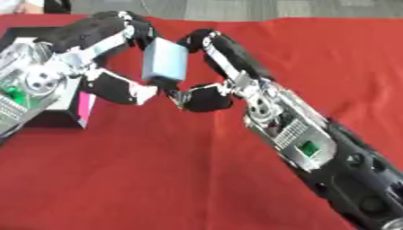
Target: Pick up the objects with one hand, pass them to the other hand, and then place them into the box on the other side of the table.
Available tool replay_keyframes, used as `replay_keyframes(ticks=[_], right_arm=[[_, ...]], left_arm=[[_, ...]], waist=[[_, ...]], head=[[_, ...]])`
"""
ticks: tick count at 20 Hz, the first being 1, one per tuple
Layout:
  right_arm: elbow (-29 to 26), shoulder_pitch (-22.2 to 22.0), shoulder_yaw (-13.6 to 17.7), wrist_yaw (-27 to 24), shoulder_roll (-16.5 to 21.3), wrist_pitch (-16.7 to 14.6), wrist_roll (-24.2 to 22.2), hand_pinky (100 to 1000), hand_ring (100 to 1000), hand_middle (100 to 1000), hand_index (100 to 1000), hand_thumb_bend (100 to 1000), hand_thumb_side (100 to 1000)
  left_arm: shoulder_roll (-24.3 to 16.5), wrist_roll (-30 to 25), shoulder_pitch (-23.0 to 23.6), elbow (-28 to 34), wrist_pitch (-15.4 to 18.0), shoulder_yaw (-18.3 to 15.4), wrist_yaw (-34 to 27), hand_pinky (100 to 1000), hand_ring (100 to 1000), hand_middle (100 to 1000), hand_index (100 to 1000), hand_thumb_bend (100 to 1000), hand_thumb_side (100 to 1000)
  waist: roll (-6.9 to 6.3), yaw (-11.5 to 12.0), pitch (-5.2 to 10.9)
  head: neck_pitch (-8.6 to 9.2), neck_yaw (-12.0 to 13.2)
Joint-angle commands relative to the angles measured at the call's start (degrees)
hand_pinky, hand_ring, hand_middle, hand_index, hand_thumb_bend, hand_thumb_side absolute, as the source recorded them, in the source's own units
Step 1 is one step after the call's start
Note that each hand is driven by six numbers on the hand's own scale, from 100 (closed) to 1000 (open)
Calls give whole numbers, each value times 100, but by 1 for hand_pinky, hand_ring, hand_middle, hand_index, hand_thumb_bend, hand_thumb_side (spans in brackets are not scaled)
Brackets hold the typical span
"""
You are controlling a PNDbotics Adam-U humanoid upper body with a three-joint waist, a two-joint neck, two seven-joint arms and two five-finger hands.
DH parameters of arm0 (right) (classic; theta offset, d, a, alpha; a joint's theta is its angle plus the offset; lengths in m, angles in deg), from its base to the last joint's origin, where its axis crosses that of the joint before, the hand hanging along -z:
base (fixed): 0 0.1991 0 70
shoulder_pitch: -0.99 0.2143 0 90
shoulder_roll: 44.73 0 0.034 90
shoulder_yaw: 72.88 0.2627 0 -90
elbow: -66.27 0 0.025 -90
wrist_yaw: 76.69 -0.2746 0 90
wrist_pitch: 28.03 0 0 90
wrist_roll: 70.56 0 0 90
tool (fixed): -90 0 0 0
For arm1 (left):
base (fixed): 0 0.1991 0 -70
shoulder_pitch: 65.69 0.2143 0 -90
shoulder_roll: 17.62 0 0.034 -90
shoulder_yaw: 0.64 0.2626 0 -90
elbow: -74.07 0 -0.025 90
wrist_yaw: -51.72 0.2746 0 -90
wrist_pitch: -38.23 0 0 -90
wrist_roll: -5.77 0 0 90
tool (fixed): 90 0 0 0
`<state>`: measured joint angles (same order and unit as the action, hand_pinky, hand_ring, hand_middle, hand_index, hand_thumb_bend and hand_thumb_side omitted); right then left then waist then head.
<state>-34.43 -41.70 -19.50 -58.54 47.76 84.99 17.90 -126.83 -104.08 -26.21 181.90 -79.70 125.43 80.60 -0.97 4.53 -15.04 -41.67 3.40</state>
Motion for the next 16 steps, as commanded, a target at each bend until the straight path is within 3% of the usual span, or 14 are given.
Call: replay_keyframes(ticks=[1,3,4,6,10,16], right_arm=[[-85,26,123,262,185,-39,-166,900,817,733,871,176,359],[-111,20,138,347,194,-94,-270,903,815,730,873,269,224],[-124,15,148,365,199,-123,-312,904,813,726,872,368,100],[-140,6,162,324,208,-189,-400,906,812,724,869,419,100],[-142,-9,197,201,227,-235,-412,907,809,721,862,304,100],[-152,-12,220,145,253,-187,-221,915,809,717,863,350,100]], left_arm=[[-325,-60,-20,-29,-23,-151,148,715,674,473,437,100,245],[-363,-92,5,-33,-7,-159,161,714,674,470,433,100,235],[-382,-105,19,-35,3,-165,168,714,674,468,432,100,229],[-425,-119,61,-53,18,-185,177,714,673,465,432,100,221],[-499,-86,155,-115,38,-223,182,712,669,457,426,100,208],[-614,-41,272,-163,50,-267,183,709,667,452,420,100,205]], waist=[[-9,-8,144],[-11,-13,142],[-11,-15,141],[-12,-19,136],[-8,-27,127],[-1,-31,127]], head=[[28,22],[27,22],[28,23],[31,22],[37,20],[45,30]])
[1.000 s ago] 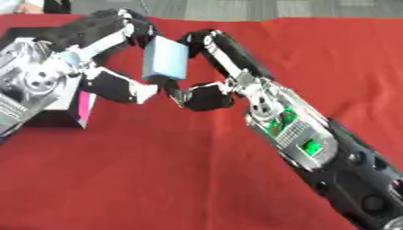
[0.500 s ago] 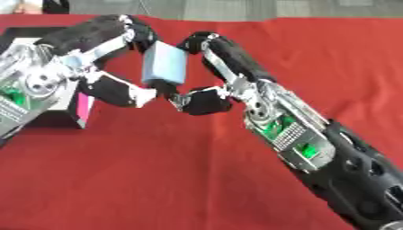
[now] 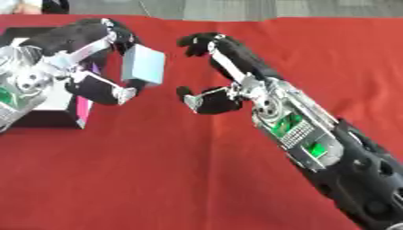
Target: Pick up the objects with one hand, pass them to the other hand, and then place them into the box on the other side of the table.
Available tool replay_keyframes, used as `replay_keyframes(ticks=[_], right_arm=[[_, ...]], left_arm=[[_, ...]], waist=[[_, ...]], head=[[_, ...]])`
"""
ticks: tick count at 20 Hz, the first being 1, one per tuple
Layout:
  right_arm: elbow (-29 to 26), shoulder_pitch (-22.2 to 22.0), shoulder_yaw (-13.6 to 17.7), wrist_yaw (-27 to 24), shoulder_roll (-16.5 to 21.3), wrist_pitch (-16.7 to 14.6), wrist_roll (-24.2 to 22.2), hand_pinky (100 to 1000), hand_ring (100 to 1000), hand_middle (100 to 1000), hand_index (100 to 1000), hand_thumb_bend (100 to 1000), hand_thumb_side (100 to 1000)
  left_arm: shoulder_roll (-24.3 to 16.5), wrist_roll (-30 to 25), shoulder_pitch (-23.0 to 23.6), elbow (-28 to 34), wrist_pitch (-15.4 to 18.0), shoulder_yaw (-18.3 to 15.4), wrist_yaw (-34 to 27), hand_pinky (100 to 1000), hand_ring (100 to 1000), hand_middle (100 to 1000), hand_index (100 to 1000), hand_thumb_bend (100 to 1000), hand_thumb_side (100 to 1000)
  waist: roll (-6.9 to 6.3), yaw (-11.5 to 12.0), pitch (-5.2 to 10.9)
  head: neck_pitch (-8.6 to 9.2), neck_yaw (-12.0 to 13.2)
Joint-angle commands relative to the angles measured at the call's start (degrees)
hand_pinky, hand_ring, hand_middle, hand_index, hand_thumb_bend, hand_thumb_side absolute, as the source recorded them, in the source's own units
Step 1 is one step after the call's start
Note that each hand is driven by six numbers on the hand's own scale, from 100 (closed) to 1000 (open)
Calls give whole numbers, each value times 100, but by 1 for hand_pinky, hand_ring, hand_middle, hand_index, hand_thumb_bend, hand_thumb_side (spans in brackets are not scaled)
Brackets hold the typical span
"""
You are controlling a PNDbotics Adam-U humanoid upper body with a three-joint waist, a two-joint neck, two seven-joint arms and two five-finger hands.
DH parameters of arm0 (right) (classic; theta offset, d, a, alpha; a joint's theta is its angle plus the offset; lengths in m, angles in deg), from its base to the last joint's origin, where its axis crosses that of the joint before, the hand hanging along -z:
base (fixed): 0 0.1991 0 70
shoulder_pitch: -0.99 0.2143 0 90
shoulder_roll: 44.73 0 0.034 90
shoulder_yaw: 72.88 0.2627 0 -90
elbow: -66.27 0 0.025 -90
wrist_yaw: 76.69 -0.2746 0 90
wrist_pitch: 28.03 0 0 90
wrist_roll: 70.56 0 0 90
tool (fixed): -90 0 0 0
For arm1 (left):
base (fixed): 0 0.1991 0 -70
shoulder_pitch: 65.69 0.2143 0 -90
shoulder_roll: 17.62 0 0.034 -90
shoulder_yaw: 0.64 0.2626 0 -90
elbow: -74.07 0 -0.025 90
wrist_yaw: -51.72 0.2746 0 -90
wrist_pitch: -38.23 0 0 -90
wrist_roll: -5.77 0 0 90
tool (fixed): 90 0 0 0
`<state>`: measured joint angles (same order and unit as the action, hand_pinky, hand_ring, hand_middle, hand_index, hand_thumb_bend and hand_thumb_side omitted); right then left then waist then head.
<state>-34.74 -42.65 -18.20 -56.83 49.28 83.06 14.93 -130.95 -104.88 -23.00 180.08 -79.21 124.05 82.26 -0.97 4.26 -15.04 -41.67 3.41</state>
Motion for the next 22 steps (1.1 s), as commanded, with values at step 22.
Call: replay_keyframes(ticks=[22], right_arm=[[-203,60,106,4,225,150,64,912,806,715,857,330,100]], left_arm=[[-1117,932,808,-207,-552,-1333,-365,708,658,455,417,100,206]], waist=[[12,-11,110]], head=[[95,168]])
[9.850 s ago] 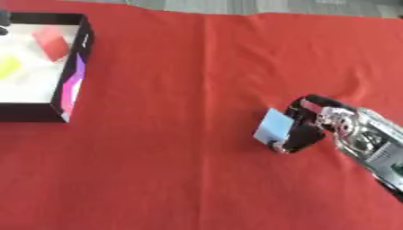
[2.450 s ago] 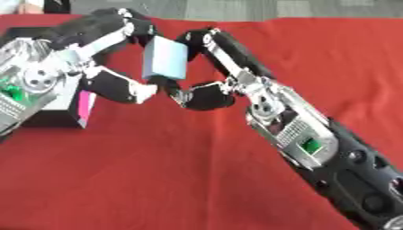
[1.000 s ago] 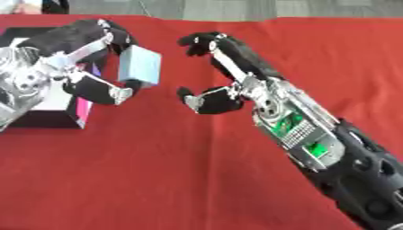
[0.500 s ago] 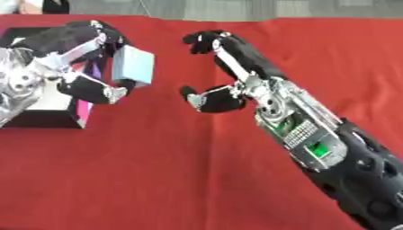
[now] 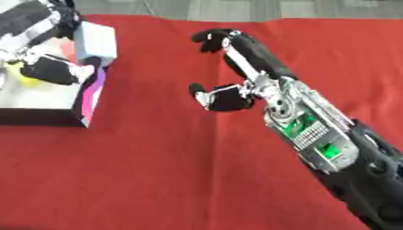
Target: Pick up the objects with one hand, pass them to the other hand, and then place them into the box on the other side of the table.
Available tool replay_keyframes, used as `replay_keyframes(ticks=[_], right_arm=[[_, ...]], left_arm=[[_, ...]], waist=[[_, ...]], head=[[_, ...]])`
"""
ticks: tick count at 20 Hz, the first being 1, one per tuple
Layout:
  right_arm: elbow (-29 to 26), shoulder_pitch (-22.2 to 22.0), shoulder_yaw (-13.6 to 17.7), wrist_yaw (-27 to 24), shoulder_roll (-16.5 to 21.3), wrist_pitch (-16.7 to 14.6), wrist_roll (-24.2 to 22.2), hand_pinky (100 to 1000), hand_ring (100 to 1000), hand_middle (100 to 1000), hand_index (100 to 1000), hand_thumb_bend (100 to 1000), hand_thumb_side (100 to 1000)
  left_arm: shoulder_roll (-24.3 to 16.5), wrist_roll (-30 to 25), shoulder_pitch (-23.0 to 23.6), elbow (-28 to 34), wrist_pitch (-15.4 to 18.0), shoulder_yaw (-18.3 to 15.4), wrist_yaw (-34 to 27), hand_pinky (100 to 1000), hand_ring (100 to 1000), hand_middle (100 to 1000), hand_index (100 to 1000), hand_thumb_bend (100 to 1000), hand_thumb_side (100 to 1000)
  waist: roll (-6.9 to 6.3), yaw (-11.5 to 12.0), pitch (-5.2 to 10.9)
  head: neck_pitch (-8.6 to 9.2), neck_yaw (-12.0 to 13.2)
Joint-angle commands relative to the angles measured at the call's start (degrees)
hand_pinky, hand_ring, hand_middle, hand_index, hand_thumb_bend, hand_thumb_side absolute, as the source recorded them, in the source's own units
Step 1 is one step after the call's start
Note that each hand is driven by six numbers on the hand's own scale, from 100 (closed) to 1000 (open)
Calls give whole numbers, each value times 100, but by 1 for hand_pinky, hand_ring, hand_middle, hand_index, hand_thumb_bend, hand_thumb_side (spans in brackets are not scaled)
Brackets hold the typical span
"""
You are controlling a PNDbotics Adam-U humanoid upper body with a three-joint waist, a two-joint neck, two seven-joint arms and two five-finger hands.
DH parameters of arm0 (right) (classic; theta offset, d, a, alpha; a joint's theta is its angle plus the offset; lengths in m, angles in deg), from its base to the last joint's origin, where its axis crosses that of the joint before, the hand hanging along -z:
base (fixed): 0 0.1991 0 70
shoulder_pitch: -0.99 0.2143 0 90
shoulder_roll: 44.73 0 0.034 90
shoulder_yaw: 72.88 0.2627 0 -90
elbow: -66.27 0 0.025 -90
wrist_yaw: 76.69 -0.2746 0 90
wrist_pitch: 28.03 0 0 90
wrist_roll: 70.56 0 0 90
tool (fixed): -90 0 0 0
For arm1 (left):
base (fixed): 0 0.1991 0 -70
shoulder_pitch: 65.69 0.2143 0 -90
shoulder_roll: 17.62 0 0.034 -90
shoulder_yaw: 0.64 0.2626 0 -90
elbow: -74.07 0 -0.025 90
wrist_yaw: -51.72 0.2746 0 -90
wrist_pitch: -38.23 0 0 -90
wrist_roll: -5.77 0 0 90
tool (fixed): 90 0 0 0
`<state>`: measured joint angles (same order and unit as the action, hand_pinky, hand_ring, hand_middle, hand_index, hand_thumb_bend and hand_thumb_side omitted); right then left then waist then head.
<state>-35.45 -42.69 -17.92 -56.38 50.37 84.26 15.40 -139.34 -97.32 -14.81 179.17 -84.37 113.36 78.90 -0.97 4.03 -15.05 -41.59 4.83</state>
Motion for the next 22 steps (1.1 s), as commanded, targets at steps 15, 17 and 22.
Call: replay_keyframes(ticks=[15,17,22], right_arm=[[-206,60,107,-333,147,216,183,906,808,723,851,332,100],[-222,60,112,-404,154,256,234,904,806,722,847,317,100],[-255,62,119,-504,167,305,321,903,806,724,841,294,100]], left_arm=[[-222,1002,270,-1616,-43,-788,-28,710,665,473,442,100,221],[-197,1041,271,-1777,-23,-809,-12,712,668,478,446,100,221],[-136,1080,275,-2082,23,-827,11,716,676,494,471,100,207]], waist=[[77,2,79],[83,1,73],[97,-2,61]], head=[[132,381],[144,478],[156,673]])
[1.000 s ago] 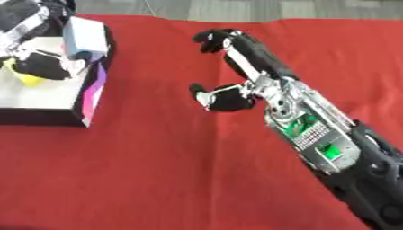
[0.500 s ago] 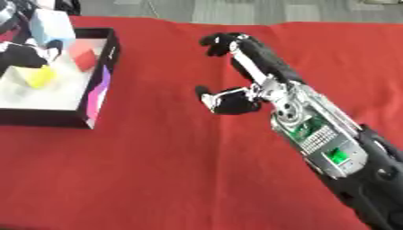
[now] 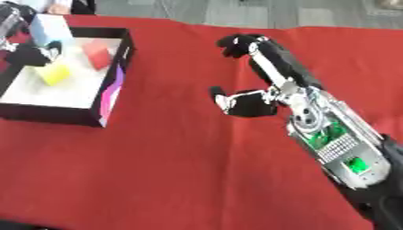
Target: Pick up the objects with one hand, pass them to the other hand, and then place them into the box on the other side of the table.
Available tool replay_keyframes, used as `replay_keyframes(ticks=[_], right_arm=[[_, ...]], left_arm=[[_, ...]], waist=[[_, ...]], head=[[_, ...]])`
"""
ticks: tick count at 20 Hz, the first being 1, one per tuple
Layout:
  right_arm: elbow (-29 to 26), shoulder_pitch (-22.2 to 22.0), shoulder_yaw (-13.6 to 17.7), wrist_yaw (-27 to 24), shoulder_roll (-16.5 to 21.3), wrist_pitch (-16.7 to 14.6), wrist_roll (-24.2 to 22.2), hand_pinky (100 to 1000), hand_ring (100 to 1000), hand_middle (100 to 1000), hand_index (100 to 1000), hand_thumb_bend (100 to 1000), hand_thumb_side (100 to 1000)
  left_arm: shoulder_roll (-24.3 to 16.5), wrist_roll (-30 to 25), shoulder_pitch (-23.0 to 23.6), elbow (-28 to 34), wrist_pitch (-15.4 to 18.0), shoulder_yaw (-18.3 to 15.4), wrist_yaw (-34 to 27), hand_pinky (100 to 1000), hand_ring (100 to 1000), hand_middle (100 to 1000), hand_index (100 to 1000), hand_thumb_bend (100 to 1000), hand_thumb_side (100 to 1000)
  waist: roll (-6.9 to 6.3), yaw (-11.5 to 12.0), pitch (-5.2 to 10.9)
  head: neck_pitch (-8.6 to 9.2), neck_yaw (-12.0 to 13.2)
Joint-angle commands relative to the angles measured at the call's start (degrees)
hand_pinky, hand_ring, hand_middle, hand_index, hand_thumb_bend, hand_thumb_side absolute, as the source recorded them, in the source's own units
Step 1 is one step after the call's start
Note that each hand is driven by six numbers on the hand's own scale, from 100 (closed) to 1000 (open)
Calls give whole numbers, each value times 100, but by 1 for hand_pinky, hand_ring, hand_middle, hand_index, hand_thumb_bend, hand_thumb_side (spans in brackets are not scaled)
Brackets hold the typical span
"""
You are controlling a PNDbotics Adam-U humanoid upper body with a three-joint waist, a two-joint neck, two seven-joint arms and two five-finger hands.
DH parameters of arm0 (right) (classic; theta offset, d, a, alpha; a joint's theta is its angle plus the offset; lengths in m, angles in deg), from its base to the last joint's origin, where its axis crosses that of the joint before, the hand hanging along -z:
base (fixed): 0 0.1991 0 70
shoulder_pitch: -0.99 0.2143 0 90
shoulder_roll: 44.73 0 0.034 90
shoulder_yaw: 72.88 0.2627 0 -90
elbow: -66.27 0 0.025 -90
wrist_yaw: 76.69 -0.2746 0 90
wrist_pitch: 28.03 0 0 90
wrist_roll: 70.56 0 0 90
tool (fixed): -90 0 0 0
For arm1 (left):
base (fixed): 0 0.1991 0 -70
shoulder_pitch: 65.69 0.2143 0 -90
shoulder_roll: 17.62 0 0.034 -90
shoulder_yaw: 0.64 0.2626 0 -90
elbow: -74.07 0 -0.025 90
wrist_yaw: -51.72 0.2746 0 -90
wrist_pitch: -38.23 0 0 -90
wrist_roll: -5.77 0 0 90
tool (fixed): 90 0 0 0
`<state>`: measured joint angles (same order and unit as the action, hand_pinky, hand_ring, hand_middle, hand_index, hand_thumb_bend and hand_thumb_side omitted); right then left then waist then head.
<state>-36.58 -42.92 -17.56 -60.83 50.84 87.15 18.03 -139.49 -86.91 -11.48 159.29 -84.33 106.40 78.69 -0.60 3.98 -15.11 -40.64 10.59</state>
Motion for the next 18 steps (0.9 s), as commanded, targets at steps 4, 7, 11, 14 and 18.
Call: replay_keyframes(ticks=[4,7,11,14,18], right_arm=[[-155,81,85,-96,124,37,94,903,806,724,840,284,100],[-164,79,90,-114,123,47,117,902,805,723,839,279,100],[-175,74,92,-146,120,58,148,901,803,722,837,277,100],[-184,72,95,-159,123,67,161,901,802,720,836,277,100],[-199,70,104,-170,134,76,169,904,802,721,837,270,100]], left_arm=[[-84,21,-60,-311,61,-122,96,726,693,527,541,100,185],[-48,-144,-58,-518,89,-97,197,752,736,605,678,100,175],[-17,-653,-58,-736,200,-29,547,807,836,743,839,414,765],[6,-964,-72,-831,197,-28,873,827,867,771,867,700,958],[18,-1066,-80,-804,129,-70,1249,828,868,772,867,750,959]], waist=[[70,-1,58],[77,-6,51],[83,-13,46],[86,-17,48],[81,-20,59]], head=[[70,200],[74,232],[80,239],[84,220],[65,139]])
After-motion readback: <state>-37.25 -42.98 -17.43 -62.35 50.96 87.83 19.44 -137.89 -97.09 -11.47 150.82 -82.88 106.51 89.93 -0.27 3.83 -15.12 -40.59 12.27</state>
